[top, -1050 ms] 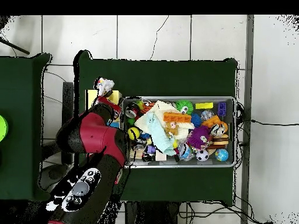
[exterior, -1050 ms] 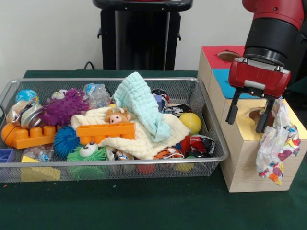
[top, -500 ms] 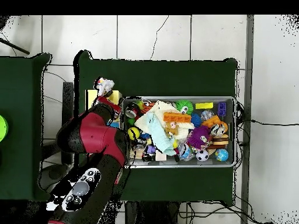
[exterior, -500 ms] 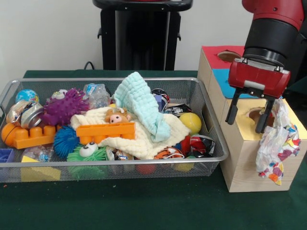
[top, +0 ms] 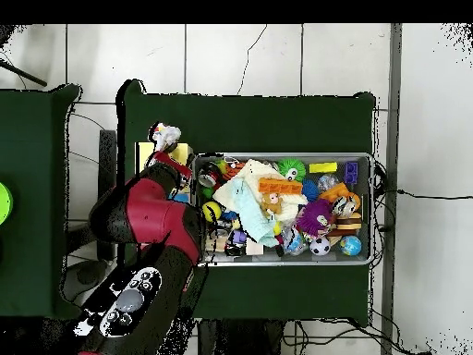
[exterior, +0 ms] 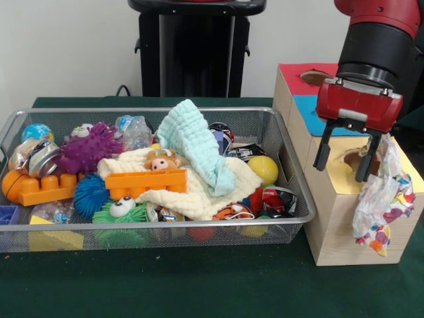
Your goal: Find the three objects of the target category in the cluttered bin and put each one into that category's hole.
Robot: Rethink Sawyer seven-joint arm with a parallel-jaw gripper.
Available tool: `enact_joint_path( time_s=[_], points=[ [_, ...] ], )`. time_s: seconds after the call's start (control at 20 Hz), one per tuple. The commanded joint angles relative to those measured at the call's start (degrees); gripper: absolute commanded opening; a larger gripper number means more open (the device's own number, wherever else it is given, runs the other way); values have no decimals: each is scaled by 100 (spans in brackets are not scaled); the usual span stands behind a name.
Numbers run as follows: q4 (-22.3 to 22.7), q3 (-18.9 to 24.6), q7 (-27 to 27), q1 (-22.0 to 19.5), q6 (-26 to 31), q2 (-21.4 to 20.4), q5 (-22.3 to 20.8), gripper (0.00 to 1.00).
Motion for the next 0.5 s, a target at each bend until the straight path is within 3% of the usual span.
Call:
enact_joint_path(
  time_s=[0.05,0.5],
  points=[
    [618,803,534,-339,168,-339,-380,100],
    [692,869,467,-379,270,-517,-373,100]
  ],
)
